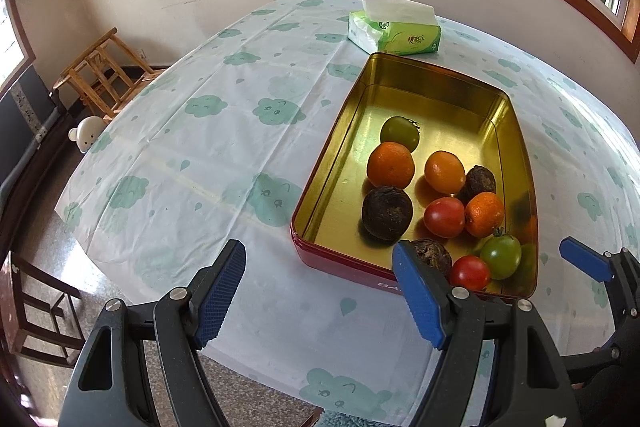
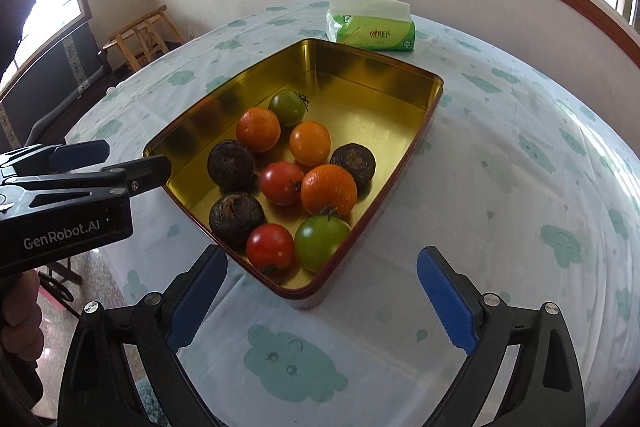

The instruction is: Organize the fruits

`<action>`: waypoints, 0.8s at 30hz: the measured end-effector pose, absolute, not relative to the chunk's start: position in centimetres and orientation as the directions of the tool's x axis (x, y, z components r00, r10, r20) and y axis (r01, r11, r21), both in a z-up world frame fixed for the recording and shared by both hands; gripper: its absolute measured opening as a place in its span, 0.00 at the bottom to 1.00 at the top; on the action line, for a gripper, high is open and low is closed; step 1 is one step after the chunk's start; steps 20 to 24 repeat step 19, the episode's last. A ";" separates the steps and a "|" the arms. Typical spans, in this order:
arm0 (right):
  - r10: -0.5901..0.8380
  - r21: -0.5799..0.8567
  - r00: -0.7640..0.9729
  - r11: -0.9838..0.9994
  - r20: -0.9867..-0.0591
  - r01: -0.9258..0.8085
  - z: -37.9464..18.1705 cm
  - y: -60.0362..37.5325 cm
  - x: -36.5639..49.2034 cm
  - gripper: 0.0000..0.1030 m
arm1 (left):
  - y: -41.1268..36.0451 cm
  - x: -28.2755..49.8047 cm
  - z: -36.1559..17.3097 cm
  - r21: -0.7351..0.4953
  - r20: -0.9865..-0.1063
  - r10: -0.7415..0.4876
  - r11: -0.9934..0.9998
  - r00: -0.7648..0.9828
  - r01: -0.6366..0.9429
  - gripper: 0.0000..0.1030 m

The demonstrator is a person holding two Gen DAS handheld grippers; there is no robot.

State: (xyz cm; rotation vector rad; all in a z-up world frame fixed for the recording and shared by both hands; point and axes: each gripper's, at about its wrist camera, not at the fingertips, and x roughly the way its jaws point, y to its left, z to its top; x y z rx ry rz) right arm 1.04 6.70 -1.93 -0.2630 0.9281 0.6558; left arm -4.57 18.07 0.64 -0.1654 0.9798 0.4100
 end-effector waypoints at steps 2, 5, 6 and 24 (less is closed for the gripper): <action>0.409 0.071 0.421 0.781 -0.810 -0.621 -2.0 6.4 1.0 0.93 | 17.6 -4.5 0.7 0.051 -0.832 0.261 0.915 0.490 -0.400 0.71; 0.410 0.075 0.421 0.783 -0.809 -0.617 -2.0 6.2 1.1 0.93 | 17.0 -4.5 0.9 0.060 -0.827 0.264 0.919 0.497 -0.389 0.71; 0.411 0.077 0.421 0.784 -0.809 -0.616 -2.0 6.1 1.1 0.93 | 16.8 -4.4 1.0 0.063 -0.824 0.266 0.921 0.500 -0.385 0.71; 0.420 0.096 0.415 0.787 -0.807 -0.610 -1.8 5.6 1.2 0.93 | 15.4 -4.1 1.1 0.044 -0.833 0.225 0.938 0.506 -0.345 0.71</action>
